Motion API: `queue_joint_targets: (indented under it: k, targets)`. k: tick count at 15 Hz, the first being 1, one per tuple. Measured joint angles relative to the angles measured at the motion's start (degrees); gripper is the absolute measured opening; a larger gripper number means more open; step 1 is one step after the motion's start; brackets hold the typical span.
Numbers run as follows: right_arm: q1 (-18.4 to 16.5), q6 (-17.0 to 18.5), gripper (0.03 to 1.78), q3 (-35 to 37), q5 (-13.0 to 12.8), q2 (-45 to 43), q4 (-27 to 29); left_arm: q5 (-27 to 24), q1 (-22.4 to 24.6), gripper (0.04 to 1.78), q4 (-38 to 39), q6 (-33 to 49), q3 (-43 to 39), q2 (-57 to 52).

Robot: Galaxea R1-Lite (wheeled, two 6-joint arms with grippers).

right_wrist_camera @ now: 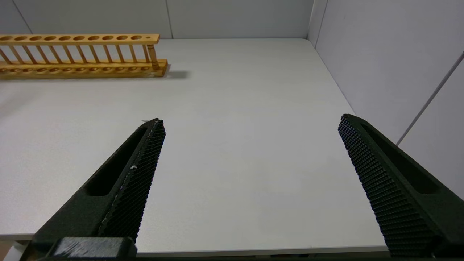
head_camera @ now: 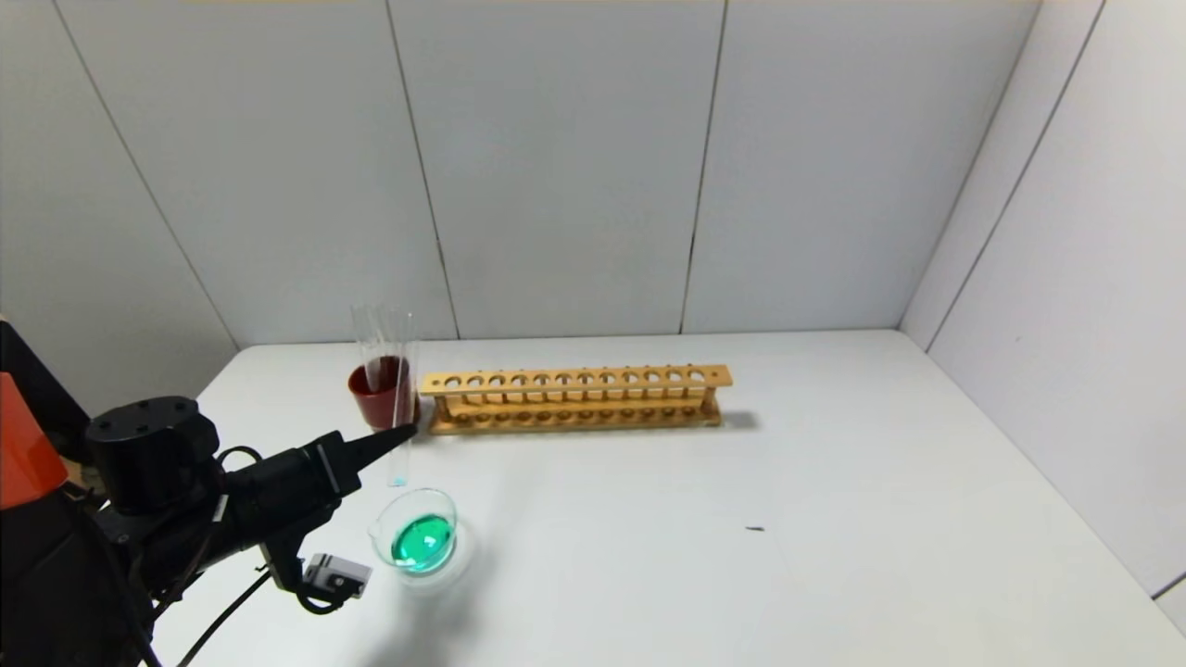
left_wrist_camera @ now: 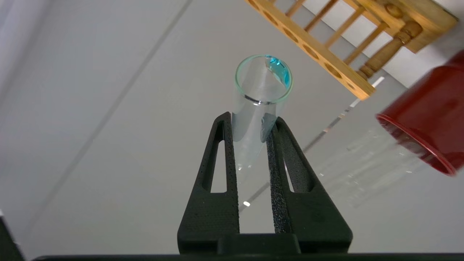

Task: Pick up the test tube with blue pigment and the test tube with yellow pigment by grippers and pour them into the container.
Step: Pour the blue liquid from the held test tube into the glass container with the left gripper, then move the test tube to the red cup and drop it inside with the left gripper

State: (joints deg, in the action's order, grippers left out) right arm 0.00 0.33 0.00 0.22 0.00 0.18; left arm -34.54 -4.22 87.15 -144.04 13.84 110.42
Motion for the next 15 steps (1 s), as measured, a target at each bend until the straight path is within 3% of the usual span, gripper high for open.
queue_joint_targets:
  k: [8,12,15]
  targets:
    - [0.0,0.0,1.75,0.0,0.0,0.0,0.0,11.8,-4.6,0.3,0.0,29.5,2.8,-2.3]
    - [0.0,0.0,1.75,0.0,0.0,0.0,0.0,22.5,-7.1,0.3,-0.5,47.1,5.3,-3.5]
    - [0.0,0.0,1.75,0.0,0.0,0.0,0.0,31.4,-9.6,0.3,-6.7,57.8,7.0,-7.8]
